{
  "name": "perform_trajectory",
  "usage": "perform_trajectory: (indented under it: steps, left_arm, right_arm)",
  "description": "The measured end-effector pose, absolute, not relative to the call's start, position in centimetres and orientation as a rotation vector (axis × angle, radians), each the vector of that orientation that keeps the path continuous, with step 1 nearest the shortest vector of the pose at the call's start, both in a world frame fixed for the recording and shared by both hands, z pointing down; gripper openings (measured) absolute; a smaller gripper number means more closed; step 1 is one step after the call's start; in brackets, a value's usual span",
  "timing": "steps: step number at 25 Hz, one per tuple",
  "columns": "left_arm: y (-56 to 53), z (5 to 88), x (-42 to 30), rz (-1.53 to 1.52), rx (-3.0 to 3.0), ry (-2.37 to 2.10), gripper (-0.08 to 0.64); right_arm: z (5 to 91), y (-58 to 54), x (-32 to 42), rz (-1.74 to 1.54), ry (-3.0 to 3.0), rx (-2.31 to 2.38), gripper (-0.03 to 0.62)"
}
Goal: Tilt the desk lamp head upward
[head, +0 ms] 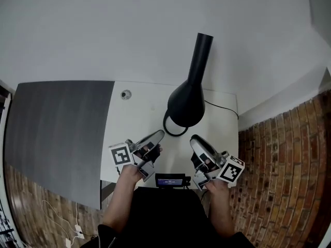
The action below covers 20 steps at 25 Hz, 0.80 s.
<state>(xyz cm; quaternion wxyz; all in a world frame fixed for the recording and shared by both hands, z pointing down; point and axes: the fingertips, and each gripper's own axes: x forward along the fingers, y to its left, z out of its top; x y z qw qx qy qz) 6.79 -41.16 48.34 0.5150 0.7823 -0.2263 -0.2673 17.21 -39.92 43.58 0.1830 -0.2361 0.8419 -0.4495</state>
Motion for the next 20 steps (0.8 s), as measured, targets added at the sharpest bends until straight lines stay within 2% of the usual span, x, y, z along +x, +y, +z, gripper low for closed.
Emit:
perform_trajectory:
  steps: [7,11,20]
  left_arm:
    - [-43.2,54.4,8.7,-0.449,1.921,-0.685,0.02]
    - [-44.0,58.2,11.1,-0.433,1.867,-0.622,0.051]
    - [-46.6,67.8,14.0,-0.293,1.749,-0.527,0.038]
  right_arm:
    - [44.8,-41.0,19.1,-1.269,2.4,-0.545,0.173]
    - [46.8,-41.7,18.7,-1.319,2.423,-0.509,0.184]
    - [47.4,-42.5,17.1,-1.3,2.462,-0.559,0.186]
